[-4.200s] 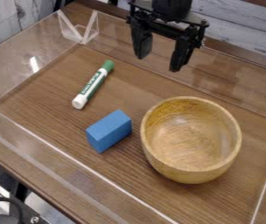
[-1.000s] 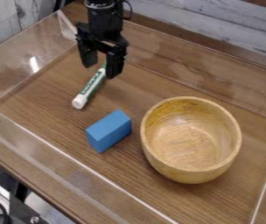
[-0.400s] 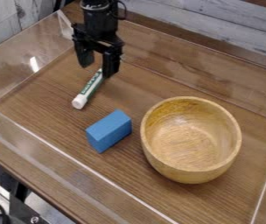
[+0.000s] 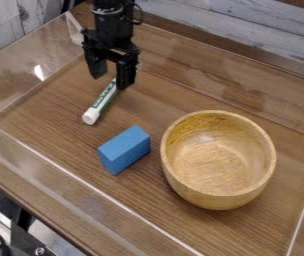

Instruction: Put the green marker in the brown bowl

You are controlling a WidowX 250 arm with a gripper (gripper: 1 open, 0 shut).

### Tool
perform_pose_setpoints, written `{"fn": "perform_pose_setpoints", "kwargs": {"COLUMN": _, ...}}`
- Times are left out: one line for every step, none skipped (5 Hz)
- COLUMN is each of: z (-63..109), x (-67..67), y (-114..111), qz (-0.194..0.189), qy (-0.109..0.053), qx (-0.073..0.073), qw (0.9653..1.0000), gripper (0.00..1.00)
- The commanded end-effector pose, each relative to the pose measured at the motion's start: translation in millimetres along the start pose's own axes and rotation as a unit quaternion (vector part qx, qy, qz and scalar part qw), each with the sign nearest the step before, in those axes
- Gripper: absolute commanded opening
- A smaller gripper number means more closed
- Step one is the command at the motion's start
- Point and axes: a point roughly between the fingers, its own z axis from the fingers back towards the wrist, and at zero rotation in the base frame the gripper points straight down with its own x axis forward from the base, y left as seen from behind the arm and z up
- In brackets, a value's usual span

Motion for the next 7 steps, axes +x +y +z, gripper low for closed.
{"fn": "perform_pose_setpoints", "kwargs": {"z": 9.7, "x": 5.1, "y": 9.6, "qz": 0.003, "qy": -0.023, "qx": 0.011, "qw": 0.9997, "gripper": 1.00}}
{"fn": "perform_pose_setpoints", "kwargs": {"z": 2.5, "x": 3.0, "y": 11.3, "qz": 0.003, "qy": -0.018, "qx": 0.008, "qw": 0.9998, "gripper": 1.00}}
{"fn": "perform_pose_setpoints", "kwargs": {"z": -4.2, "x": 1.3, "y": 12.3, "qz": 0.003, "qy": -0.014, "qx": 0.005, "qw": 0.9999, "gripper": 1.00}}
{"fn": "perform_pose_setpoints", "kwargs": {"z": -11.3, "x": 0.1, "y": 13.1, "qz": 0.003, "qy": -0.011, "qx": 0.002, "qw": 0.9999, "gripper": 1.00}}
{"fn": "perform_pose_setpoints", "kwargs": {"z": -15.0, "x": -1.4, "y": 13.6, "qz": 0.001, "qy": -0.010, "qx": -0.001, "qw": 0.9999, "gripper": 1.00}}
{"fn": "perform_pose_setpoints", "kwargs": {"z": -17.8, "x": -2.7, "y": 13.7, "qz": -0.002, "qy": -0.009, "qx": -0.005, "qw": 0.9999, "gripper": 1.00}}
{"fn": "perform_pose_setpoints", "kwargs": {"z": -20.1, "x": -4.0, "y": 13.7, "qz": -0.005, "qy": -0.008, "qx": -0.008, "qw": 0.9999, "gripper": 1.00}}
